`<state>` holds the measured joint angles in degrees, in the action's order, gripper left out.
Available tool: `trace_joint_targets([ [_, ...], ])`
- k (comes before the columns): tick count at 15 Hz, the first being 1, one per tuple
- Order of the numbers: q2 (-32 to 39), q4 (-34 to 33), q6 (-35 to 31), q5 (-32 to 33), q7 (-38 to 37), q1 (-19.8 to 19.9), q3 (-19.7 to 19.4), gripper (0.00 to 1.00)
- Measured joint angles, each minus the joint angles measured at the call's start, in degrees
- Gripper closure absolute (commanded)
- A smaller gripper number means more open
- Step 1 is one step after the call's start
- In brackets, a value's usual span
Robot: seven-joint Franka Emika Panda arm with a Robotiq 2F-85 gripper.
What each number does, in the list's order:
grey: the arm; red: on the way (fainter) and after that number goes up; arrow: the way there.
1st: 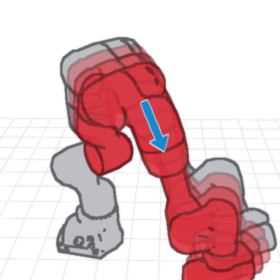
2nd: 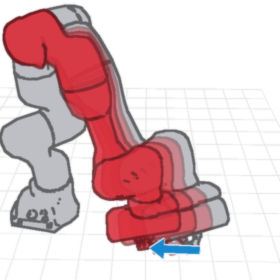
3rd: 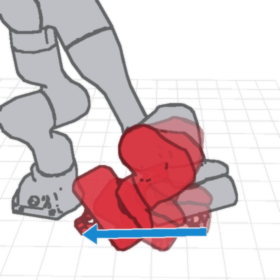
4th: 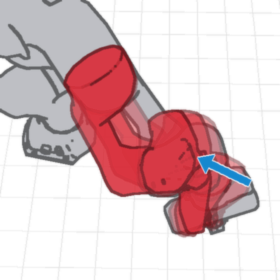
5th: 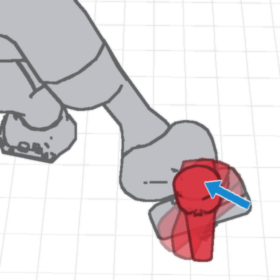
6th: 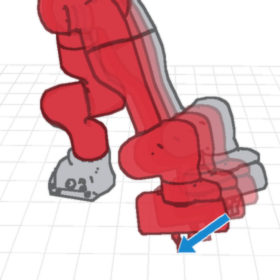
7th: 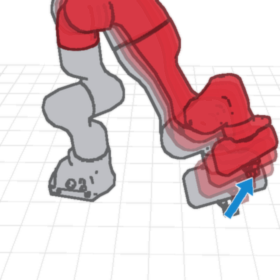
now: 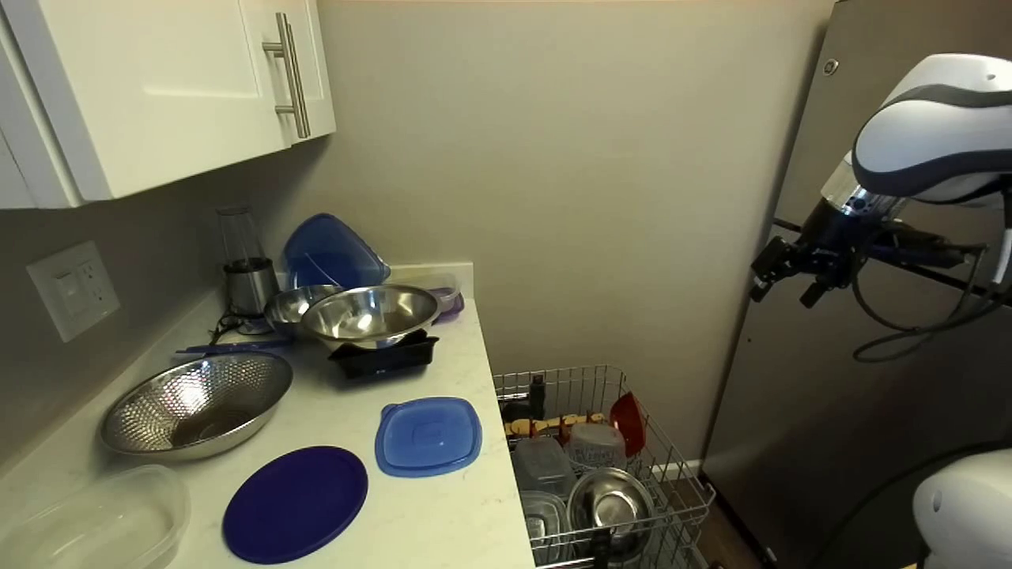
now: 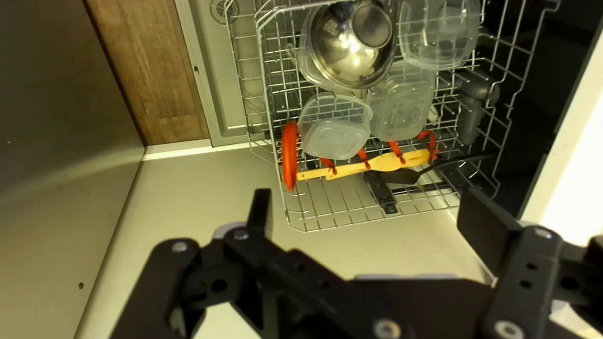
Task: Remove the red lid from the dishwasher and place it on the counter.
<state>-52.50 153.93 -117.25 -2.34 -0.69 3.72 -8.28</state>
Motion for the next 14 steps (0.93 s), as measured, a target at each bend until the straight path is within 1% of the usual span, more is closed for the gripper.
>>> trace_joint_targets([
  [3,8.74,-0.29,-7.82,0.81,3.49,0.51,-2.8,0.0],
  [5,15.27,-1.14,-11.81,0.71,5.68,0.25,-3.73,0.0],
  [7,21.59,-2.95,-14.11,0.21,7.13,-0.77,-3.88,0.0],
  [11,32.98,-8.02,-16.28,-1.63,9.49,-3.73,-3.56,0.0],
  [14,40.24,-11.69,-19.47,-2.76,11.21,-4.22,-2.77,0.0],
])
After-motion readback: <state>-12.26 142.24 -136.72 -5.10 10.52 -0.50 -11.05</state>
